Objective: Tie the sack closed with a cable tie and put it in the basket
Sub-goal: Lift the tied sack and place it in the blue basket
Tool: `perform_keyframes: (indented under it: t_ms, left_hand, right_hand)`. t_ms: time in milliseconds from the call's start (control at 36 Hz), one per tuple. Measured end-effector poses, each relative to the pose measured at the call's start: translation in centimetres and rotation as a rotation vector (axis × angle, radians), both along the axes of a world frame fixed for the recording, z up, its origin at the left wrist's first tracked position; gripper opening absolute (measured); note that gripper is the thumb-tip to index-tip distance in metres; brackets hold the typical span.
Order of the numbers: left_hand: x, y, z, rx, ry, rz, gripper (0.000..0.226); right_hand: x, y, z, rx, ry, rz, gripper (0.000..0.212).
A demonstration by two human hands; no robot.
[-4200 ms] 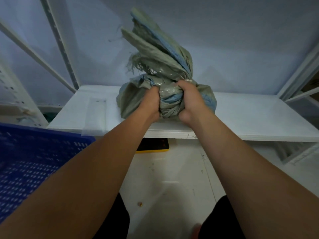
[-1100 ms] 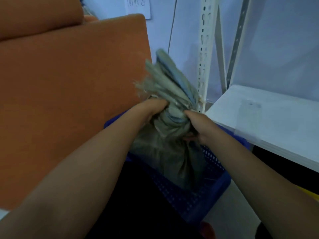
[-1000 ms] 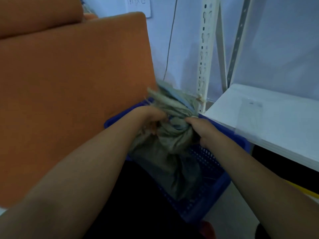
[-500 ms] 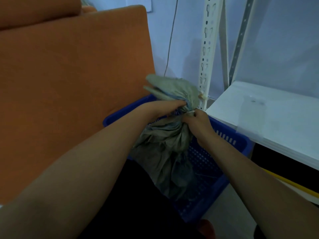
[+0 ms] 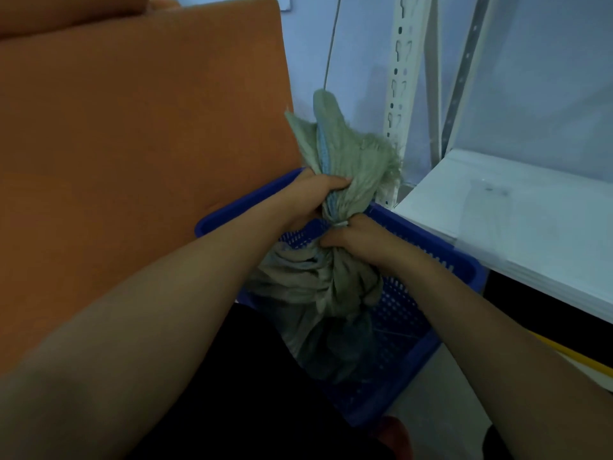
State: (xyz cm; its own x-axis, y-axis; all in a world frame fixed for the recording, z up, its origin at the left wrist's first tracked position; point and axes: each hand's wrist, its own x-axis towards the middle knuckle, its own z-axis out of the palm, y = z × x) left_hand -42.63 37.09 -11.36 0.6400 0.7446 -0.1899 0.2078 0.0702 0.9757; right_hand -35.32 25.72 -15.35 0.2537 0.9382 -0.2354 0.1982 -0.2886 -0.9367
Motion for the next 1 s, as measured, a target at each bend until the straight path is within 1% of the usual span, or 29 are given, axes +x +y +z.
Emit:
perform_keyframes:
  t_ms: [83, 139, 194, 250, 278, 306, 333, 389, 417, 444, 472, 528, 556, 583, 611, 639, 667, 694, 722, 750, 806, 833, 861, 889, 944, 972, 1000]
  left_hand:
    - [-0.4, 0.4, -0.1, -0.044, -0.035, -0.014, 0.046]
    - [-0.7, 0.4, 0.4, -0.090, -0.098, -0.098, 0.043]
    - [-0.9, 0.4, 1.0, -0.152, -0.171, -0.208, 0.051]
    - [-1.1, 0.5, 1.4, -0.226, -0.226, -0.311, 0.065]
    - [-1.4, 0.6, 1.6, -0.243, -0.222, -0.389, 0.071]
    - [-1.7, 0.8, 1.6, -0.236, -0.176, -0.479, 0.076]
    - [-2.1, 0.8, 1.8, -0.210, -0.086, -0.575, 0.076]
    - [-2.4, 0.8, 1.8, -0.165, 0.166, -0.729, 0.062]
    - [-2.3, 0.7, 1.5, -0.144, 0.300, -0.783, 0.059]
    - [-2.1, 0.4, 1.1, -0.102, 0.424, -0.831, 0.066]
    - [-1.9, 0.3, 0.5, -0.028, 0.531, -0.867, 0.082]
    - [-1.2, 0.1, -0.6, 0.127, 0.684, -0.883, 0.114]
    - [-1.0, 0.4, -1.0, 0.185, 0.740, -0.860, 0.120]
    - [-1.0, 0.8, -1.1, 0.222, 0.800, -0.832, 0.115]
    - [-1.2, 1.2, -0.9, 0.257, 0.860, -0.798, 0.100]
    - [-1.4, 1.9, -0.6, 0.320, 0.921, -0.747, 0.078]
    - [-1.7, 2.4, -0.2, 0.400, 0.949, -0.679, 0.051]
    - [-1.9, 2.9, 0.0, 0.485, 0.927, -0.585, 0.027]
    - [-2.2, 3.1, 0.3, 0.559, 0.864, -0.498, 0.013]
    - [-2.4, 3.2, 0.8, 0.631, 0.779, -0.412, 0.012]
    - [-2.8, 3.1, 1.8, 0.759, 0.608, -0.263, 0.034]
    - [-3.0, 3.0, 2.3, 0.809, 0.517, -0.200, 0.040]
    - [-3.1, 3.0, 2.6, 0.838, 0.425, -0.138, 0.040]
    - [-3.2, 3.1, 2.7, 0.856, 0.337, -0.081, 0.034]
    - [-3.0, 3.4, 2.6, 0.854, 0.209, -0.015, 0.009]
    - [-2.8, 3.6, 2.5, 0.842, 0.191, 0.012, 0.008]
    - [-2.5, 3.6, 2.4, 0.825, 0.207, 0.027, 0.015]
  right_hand:
    - [0.6, -0.6, 1.9, -0.106, 0.111, 0.086, 0.030]
    - [1.3, -1.0, 2.8, -0.103, 0.198, 0.117, 0.039]
    - [1.8, -1.3, 3.4, 0.021, 0.291, 0.069, 0.036]
    - [2.1, -1.1, 3.6, 0.228, 0.395, -0.064, 0.033]
    - [2.3, -1.0, 3.7, 0.317, 0.414, -0.158, 0.032]
    - [2.3, -1.0, 3.8, 0.385, 0.408, -0.255, 0.030]
    - [2.5, -1.0, 3.8, 0.431, 0.385, -0.338, 0.027]
    - [2.8, -1.2, 3.7, 0.472, 0.361, -0.424, 0.017]
    - [2.9, -1.3, 3.7, 0.479, 0.358, -0.441, 0.013]
    - [3.0, -1.4, 3.6, 0.483, 0.351, -0.454, 0.011]
    - [2.9, -1.4, 3.6, 0.480, 0.349, -0.459, 0.011]
    - [2.7, -1.4, 3.7, 0.483, 0.359, -0.454, 0.011]
    - [2.5, -1.4, 3.8, 0.491, 0.374, -0.445, 0.010]
    - [2.2, -1.4, 3.9, 0.500, 0.395, -0.436, 0.009]
    - [2.1, -1.4, 4.0, 0.512, 0.412, -0.428, 0.008]
    - [1.9, -1.4, 4.1, 0.522, 0.422, -0.425, 0.009]
    - [1.7, -1.4, 4.3, 0.533, 0.425, -0.422, 0.011]
    - [1.4, -1.5, 4.6, 0.543, 0.426, -0.417, 0.012]
    - [1.2, -1.6, 4.8, 0.559, 0.419, -0.412, 0.010]
    - [0.9, -1.6, 5.1, 0.580, 0.405, -0.406, 0.007]
    - [0.5, -1.7, 5.6, 0.617, 0.371, -0.407, 0.009]
    - [0.3, -1.8, 5.9, 0.633, 0.364, -0.415, 0.010]
    - [0.2, -2.0, 6.3, 0.649, 0.364, -0.429, 0.011]
    - [0.2, -2.1, 6.7, 0.669, 0.366, -0.445, 0.011]
    - [0.5, -2.3, 7.4, 0.705, 0.368, -0.473, 0.011]
    - [0.6, -2.4, 7.6, 0.717, 0.368, -0.488, 0.013]
    - [0.8, -2.4, 7.8, 0.718, 0.366, -0.500, 0.017]
